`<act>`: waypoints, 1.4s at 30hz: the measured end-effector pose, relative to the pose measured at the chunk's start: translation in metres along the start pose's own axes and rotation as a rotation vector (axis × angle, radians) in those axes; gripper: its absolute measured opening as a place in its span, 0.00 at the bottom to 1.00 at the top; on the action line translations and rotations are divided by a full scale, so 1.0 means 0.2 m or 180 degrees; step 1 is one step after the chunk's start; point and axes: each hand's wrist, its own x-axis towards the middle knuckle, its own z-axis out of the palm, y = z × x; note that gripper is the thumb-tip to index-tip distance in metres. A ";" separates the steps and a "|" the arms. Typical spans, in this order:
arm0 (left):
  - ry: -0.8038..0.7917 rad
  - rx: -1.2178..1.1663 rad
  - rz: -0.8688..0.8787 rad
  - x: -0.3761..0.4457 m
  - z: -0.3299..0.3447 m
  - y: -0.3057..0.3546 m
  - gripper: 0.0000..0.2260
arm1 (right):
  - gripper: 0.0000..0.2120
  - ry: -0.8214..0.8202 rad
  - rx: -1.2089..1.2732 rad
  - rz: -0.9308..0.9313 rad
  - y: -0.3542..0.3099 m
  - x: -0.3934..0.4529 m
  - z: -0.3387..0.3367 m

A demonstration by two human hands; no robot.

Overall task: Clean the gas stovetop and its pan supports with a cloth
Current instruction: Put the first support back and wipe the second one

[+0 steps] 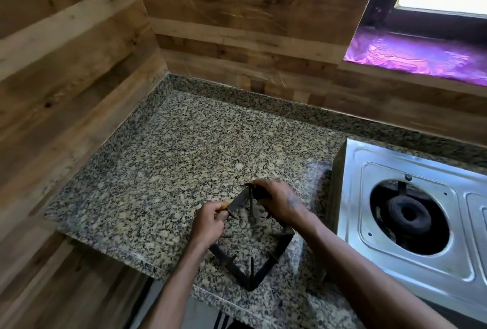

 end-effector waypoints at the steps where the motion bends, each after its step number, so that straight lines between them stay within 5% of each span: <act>1: 0.0023 -0.0021 -0.0038 0.00 0.00 -0.01 0.13 | 0.09 -0.0068 -0.0065 0.0213 0.05 -0.03 0.01; 5: 0.0101 -0.0345 -0.0248 -0.01 -0.02 -0.07 0.14 | 0.07 -0.0205 -0.0210 0.0945 0.20 -0.16 -0.03; 9: 0.0267 -0.1102 -0.0636 -0.01 -0.08 -0.13 0.14 | 0.15 0.0486 0.0622 0.1118 0.12 -0.13 -0.12; 13: 0.0327 -0.1627 -0.0660 -0.02 -0.09 -0.09 0.11 | 0.22 0.0085 0.1693 0.1334 0.05 -0.10 -0.12; 18: 0.0471 -0.2001 -0.0607 -0.02 -0.11 0.00 0.09 | 0.26 0.0927 0.2926 0.1831 -0.03 -0.12 -0.07; 21: 0.0582 -0.2171 -0.0531 -0.01 -0.14 0.04 0.10 | 0.19 0.1213 0.3400 0.1932 -0.05 -0.14 -0.09; 27: 0.0577 -0.2453 -0.0333 -0.04 -0.20 0.17 0.08 | 0.12 0.1179 0.3455 0.1871 -0.07 -0.19 -0.15; 33: 0.0449 -0.2593 -0.0036 -0.10 -0.18 0.28 0.08 | 0.22 0.1229 0.3427 0.1413 -0.06 -0.14 -0.36; 36: 0.0532 -0.2444 0.0169 -0.13 -0.17 0.31 0.08 | 0.17 0.1055 0.3313 0.1240 -0.07 -0.15 -0.41; 42: -0.0191 -0.2805 0.0093 -0.16 -0.17 0.29 0.14 | 0.16 0.0839 0.2834 0.0674 -0.20 -0.18 -0.57</act>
